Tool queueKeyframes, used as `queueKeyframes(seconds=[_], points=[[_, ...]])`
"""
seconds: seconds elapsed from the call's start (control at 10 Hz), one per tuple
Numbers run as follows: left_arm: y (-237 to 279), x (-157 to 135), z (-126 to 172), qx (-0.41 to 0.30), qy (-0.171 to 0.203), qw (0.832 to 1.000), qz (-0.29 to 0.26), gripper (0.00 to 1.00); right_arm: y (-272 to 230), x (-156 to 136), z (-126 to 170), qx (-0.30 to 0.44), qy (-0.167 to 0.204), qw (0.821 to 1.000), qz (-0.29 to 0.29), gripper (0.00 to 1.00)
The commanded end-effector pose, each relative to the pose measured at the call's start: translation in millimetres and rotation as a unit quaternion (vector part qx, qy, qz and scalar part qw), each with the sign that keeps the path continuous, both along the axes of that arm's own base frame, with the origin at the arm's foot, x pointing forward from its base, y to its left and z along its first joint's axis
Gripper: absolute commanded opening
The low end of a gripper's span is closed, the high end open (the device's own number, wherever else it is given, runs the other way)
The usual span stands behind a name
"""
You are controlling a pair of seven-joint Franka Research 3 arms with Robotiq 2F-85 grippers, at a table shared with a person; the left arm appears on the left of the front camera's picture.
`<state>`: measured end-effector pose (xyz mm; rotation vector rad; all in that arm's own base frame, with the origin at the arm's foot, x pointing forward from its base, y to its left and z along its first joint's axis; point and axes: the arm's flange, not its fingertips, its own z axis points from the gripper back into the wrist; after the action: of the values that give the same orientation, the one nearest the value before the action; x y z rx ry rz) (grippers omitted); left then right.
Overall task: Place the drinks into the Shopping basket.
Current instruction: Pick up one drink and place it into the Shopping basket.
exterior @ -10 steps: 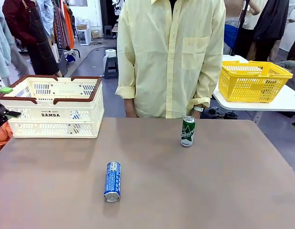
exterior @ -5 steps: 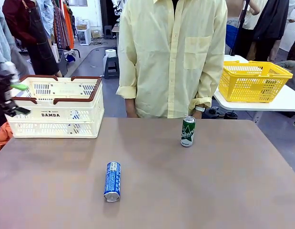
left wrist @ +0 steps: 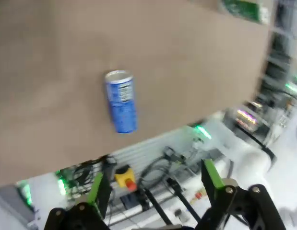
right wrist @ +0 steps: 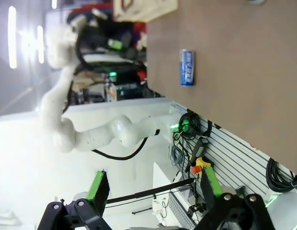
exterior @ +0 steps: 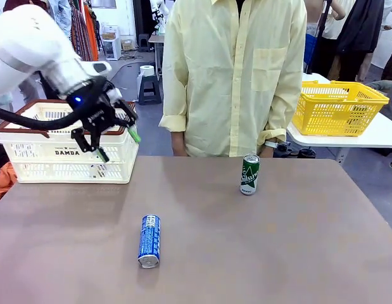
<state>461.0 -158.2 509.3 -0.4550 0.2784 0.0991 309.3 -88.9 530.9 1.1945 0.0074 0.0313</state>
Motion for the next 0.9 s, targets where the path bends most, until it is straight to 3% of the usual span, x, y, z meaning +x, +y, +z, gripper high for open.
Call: queueKeyframes(seconds=[0.0,0.1,0.3,0.4,0.8], points=[[-3,-44,-5,0.127,0.002,0.992,0.026,1.00,-3,-2,0,-0.006,-0.006,1.000,0.008,1.00],[-15,-59,-4,0.146,-0.033,0.989,0.003,1.00,-3,-2,0,-0.006,-0.006,1.000,0.008,1.00],[-29,-76,-4,0.136,-0.070,0.988,-0.033,1.00,-3,-2,0,-0.006,-0.006,1.000,0.008,1.00],[-21,-57,-5,0.144,-0.028,0.989,-0.002,1.00,-3,-2,0,-0.006,-0.006,1.000,0.008,1.00],[-23,-64,-6,0.147,-0.033,0.988,-0.009,1.00,-3,-2,0,-0.006,-0.006,1.000,0.008,1.00]])
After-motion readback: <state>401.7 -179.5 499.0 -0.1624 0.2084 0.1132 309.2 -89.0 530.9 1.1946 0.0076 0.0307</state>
